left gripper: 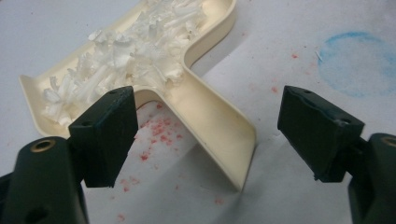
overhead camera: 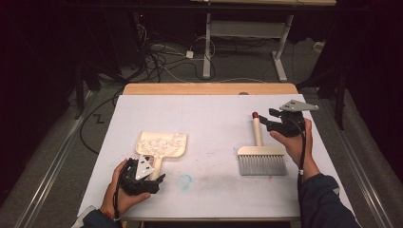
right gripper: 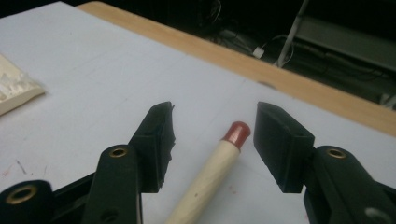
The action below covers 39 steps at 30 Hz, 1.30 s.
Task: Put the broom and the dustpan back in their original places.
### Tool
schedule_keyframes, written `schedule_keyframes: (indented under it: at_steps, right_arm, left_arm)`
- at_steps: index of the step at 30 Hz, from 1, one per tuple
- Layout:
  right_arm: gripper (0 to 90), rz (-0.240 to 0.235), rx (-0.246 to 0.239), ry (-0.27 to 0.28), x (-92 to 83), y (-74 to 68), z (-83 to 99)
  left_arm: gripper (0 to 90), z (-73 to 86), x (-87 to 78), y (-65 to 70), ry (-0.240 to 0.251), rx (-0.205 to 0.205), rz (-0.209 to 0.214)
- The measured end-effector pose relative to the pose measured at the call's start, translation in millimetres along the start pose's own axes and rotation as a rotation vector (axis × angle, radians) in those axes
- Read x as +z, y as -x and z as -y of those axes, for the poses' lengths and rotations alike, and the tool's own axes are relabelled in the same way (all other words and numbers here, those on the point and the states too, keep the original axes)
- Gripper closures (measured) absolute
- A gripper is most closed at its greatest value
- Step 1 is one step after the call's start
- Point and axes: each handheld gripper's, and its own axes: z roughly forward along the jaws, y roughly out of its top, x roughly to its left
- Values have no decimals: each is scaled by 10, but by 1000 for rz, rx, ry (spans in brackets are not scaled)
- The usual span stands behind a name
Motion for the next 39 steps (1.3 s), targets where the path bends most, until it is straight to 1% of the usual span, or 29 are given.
schedule_keyframes:
  at_steps: [1, 3, 4, 5, 6, 8, 9, 10, 12, 14, 16, 18, 19, 21, 22, 23, 24, 25, 26, 28, 29, 31, 33, 39]
  right_arm:
    - [483, 4, -7, 9, -17, -7, -9]
    - [469, 3, -7, 26, -47, -18, -18]
    - [466, 5, -7, 33, -60, -23, -21]
    - [457, 8, -17, 41, -66, -22, -26]
    - [446, 11, -9, 41, -75, -37, -28]
    - [431, 9, -13, 51, -89, -46, -33]
    - [425, 10, -20, 55, -96, -50, -35]
    - [416, 13, -17, 58, -108, -63, -39]
    - [406, 24, -30, 72, -137, -77, -53]
    - [390, 23, -30, 92, -178, -93, -62]
    - [378, 16, -24, 116, -216, -105, -69]
    - [359, 24, -32, 119, -241, -131, -78]
    - [358, 20, -35, 122, -255, -141, -81]
    - [346, 15, -35, 136, -285, -155, -84]
    - [341, 22, -40, 145, -298, -158, -88]
    - [332, 35, -33, 148, -312, -171, -92]
    - [330, 33, -41, 153, -326, -174, -93]
    - [327, 29, -42, 156, -342, -178, -93]
    - [323, 26, -35, 159, -359, -190, -91]
    - [314, 22, -52, 164, -388, -206, -93]
    - [304, 23, -53, 167, -407, -218, -95]
    - [293, 40, -62, 176, -443, -243, -100]
    - [280, 40, -66, 191, -476, -268, -105]
    - [248, 33, -81, 192, -545, -364, -94]
  left_arm:
    - [190, -4, 0, 8, -4, 6, -12]
    - [190, -3, -13, 19, 12, 5, -3]
    - [190, -5, -17, 21, 16, 3, -6]
    - [190, -6, -19, 22, 20, 2, -8]
    - [190, -7, -22, 20, 25, 1, -4]
    - [190, -12, -35, 17, 27, 9, -15]
    - [190, -15, -45, 12, 34, 6, -16]
    - [190, -16, -58, 3, 46, -1, -15]
    - [189, -16, -78, -12, 57, -2, -20]
    - [189, -7, -92, -21, 66, -8, -20]
    - [188, 0, -95, -28, 66, -8, -19]
    - [187, 3, -97, -23, 64, -12, -23]
    - [187, 5, -102, -25, 63, -6, -24]
    - [187, 10, -115, -27, 71, -13, -25]
    - [186, 12, -121, -32, 77, -15, -23]
    - [187, 15, -123, -34, 79, -16, -22]
    - [186, 20, -122, -25, 69, -27, -16]
    - [186, 18, -118, -28, 71, -11, -27]
    - [187, 20, -117, -22, 73, -11, -30]
    - [187, 21, -119, -16, 76, -12, -29]
    - [187, 22, -119, -16, 77, -13, -30]
    - [186, 23, -116, -15, 74, -11, -28]
    - [187, 25, -113, -11, 74, -10, -26]
    - [186, 25, -113, -3, 72, -6, -26]
